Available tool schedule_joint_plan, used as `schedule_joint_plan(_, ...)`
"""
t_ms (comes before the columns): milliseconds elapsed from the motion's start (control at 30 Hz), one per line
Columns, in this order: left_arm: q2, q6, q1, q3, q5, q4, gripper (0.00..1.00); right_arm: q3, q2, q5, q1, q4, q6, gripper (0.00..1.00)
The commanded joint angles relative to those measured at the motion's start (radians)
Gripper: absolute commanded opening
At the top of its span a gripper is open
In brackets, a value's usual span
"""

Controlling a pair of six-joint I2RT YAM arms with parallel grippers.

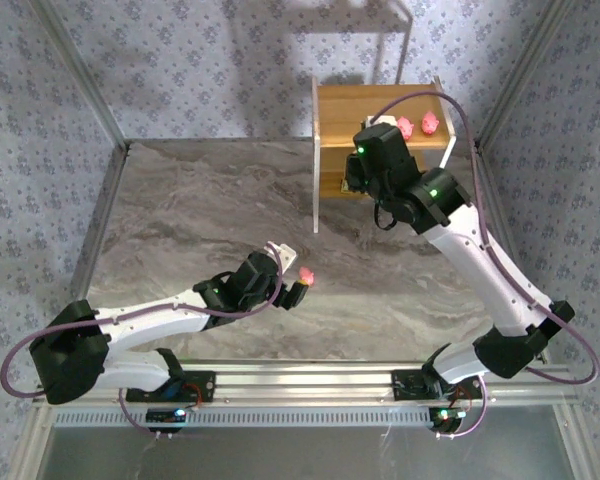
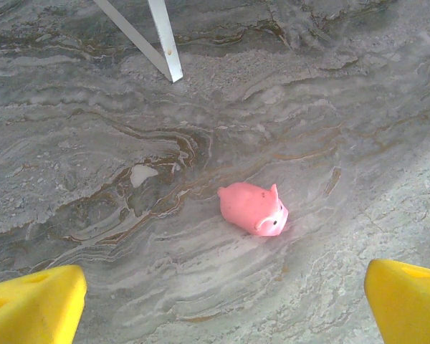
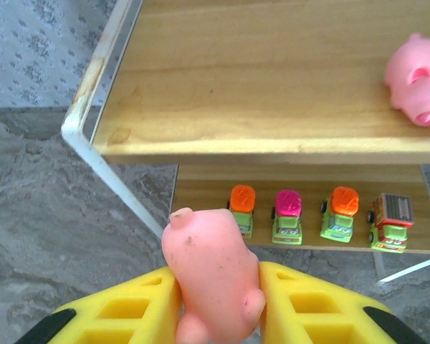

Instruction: Place and organize the plastic toys onto the shelf

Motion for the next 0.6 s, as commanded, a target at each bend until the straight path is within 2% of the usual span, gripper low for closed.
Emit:
schedule_joint_plan(0, -0.023, 0.015, -0.012, -0.007, -0.022, 0.016, 1.00, 0.070, 0.034, 0.034, -0.023, -0.042, -0.025, 0.31)
schedule_joint_plan(200, -0.029, 0.015, -0.013, -0.009, -0.026, 0.013, 0.99, 0.197, 0.117, 0.036, -0.092, -0.111, -0.027, 0.33)
schedule_joint_plan(567, -0.031, 0.016, -0.013, -0.008, -0.036, 0.009, 1.00, 0.297, 0.206, -0.014, -0.179, -0.116, -0.015, 0.32)
